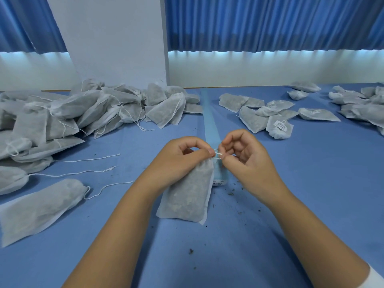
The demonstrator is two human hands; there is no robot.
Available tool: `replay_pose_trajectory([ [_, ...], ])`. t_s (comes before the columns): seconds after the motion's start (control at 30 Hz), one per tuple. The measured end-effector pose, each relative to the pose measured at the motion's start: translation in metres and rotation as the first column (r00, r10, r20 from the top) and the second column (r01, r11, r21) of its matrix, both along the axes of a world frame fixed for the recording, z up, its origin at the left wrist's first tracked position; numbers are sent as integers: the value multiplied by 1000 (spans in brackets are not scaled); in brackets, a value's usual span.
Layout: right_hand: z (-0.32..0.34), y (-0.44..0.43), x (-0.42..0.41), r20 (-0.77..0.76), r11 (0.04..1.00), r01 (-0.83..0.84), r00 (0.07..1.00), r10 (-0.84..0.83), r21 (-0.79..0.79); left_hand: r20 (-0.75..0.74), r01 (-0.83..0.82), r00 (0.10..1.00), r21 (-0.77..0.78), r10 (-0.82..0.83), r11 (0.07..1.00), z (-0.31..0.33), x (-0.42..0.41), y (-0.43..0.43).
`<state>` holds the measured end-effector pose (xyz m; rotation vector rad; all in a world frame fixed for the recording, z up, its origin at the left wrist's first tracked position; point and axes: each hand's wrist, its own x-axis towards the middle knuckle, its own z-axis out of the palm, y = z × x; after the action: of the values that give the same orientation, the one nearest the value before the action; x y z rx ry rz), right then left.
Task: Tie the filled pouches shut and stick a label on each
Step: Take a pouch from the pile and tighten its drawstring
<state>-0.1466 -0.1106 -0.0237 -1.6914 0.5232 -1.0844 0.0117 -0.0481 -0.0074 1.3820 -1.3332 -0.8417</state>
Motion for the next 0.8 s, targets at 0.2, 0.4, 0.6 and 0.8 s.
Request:
replay_pose_trajectory([
  [0.2, -2, -2, -1, 42, 1000, -15, 999, 16, -15, -17, -25, 1000, 16, 25, 1000, -1, 0, -2],
  [0.4, -3, 0, 2, 83, 999, -18, 996, 15, 35, -14, -58, 998, 12, 58, 998, -3, 0, -5],
  [0.6, -3, 1, 1, 28, 998, 49, 998, -48, -36, 18, -68, 998, 5, 68, 998, -4, 1, -4],
  [0.8, -1, 1, 0, 16, 1000, 21, 1000, -21, -14, -19, -73, 997, 2, 73, 997, 2, -1, 0],
])
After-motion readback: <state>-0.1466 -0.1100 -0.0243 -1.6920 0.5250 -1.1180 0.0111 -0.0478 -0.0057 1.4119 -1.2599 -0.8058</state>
